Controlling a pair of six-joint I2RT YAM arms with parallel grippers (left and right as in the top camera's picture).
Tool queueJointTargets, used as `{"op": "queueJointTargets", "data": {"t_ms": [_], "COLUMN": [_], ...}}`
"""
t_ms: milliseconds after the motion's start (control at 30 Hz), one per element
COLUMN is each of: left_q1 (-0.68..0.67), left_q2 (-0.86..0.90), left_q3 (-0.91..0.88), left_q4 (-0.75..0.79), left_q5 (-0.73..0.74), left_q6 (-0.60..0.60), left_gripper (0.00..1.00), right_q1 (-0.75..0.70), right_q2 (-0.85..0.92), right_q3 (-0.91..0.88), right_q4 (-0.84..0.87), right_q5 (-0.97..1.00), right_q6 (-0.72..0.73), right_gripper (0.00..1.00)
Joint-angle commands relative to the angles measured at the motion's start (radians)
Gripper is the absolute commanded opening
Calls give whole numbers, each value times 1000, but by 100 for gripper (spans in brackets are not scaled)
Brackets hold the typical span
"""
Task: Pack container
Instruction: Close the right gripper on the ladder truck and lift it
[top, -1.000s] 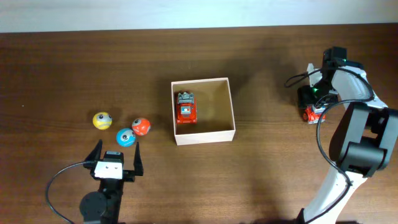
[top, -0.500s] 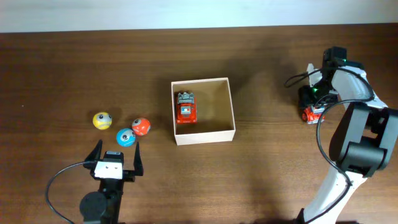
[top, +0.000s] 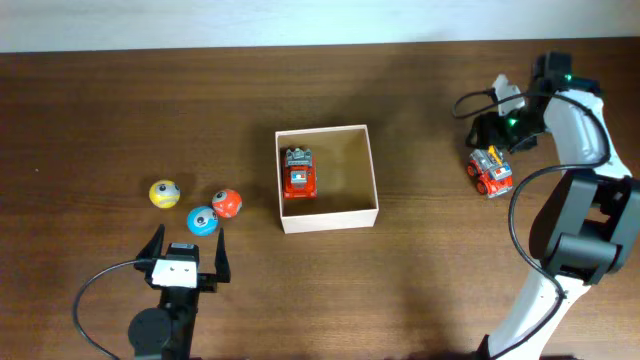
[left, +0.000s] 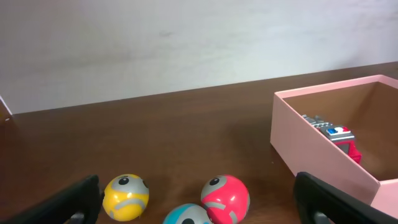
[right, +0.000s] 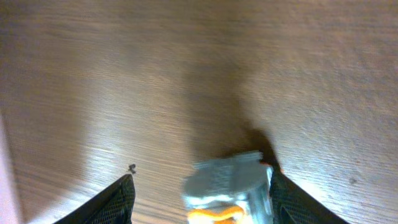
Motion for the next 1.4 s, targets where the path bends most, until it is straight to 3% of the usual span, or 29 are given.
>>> {"op": "queueJointTargets", "data": {"t_ms": [0, 300, 1167, 1267, 1367], "left_q1": [2, 2, 2, 2, 2], "left_q2": [-7, -7, -7, -7, -7], "left_q3": [-6, -6, -6, -6, -6], "left_q4": [-1, -2, -1, -1, -1], "left_q5": [-7, -7, -7, -6, -6], "left_q6": [16, 16, 16, 16, 16], "left_gripper": [99, 99, 99, 99, 99], "right_q1": [-3, -3, -2, -2, -2], "right_q2": [-18, -18, -18, -16, -8], "right_q3": [47, 46, -44, -52, -56], "right_q4": [-9, -64, -55, -55, -55], "right_q5": [-92, 258, 193, 193, 193], "right_q6": [6, -65, -128, -128, -127], "right_gripper": [64, 65, 64, 63, 53]}}
